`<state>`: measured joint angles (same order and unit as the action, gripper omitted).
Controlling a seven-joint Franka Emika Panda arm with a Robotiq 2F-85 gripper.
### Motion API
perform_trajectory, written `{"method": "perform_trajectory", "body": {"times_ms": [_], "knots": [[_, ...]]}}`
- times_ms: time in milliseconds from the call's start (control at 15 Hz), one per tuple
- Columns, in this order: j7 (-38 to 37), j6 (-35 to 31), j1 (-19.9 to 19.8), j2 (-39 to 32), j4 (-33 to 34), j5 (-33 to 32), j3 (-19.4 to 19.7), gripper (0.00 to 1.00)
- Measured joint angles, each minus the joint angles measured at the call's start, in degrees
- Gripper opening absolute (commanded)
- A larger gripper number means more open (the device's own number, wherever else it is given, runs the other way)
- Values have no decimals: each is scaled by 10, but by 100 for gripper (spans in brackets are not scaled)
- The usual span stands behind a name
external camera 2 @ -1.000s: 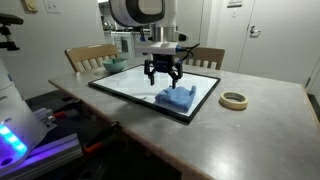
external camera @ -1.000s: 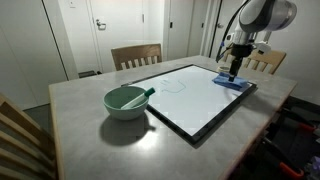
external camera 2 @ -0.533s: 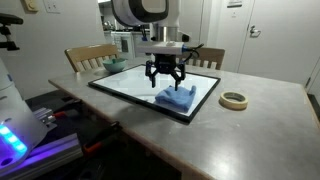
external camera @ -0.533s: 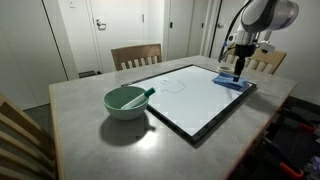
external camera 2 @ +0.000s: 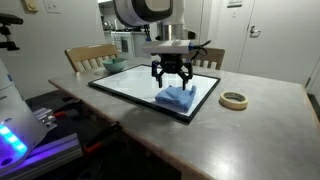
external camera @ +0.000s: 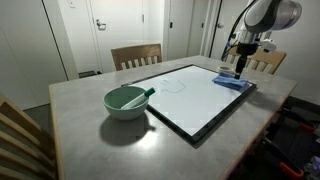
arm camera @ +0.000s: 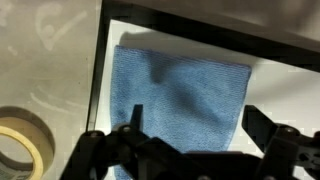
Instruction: Move the bowl to the left of the white board then use the blue towel to erase the white board
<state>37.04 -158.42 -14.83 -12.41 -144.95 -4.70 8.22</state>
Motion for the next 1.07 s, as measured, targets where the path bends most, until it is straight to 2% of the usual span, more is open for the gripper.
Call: {"method": "perform_trajectory", "body": {"times_ms": [333, 467, 733, 933, 1067], "knots": [[-46, -19, 5, -2, 7, -63, 6, 100], [-47, -34, 5, -7, 14, -67, 6, 100], [-45, -64, -9, -42, 28, -31, -9, 100], [-39, -66, -45, -73, 36, 31, -45, 100], [-37, -67, -69, -88, 41, 48, -63, 100]]}}
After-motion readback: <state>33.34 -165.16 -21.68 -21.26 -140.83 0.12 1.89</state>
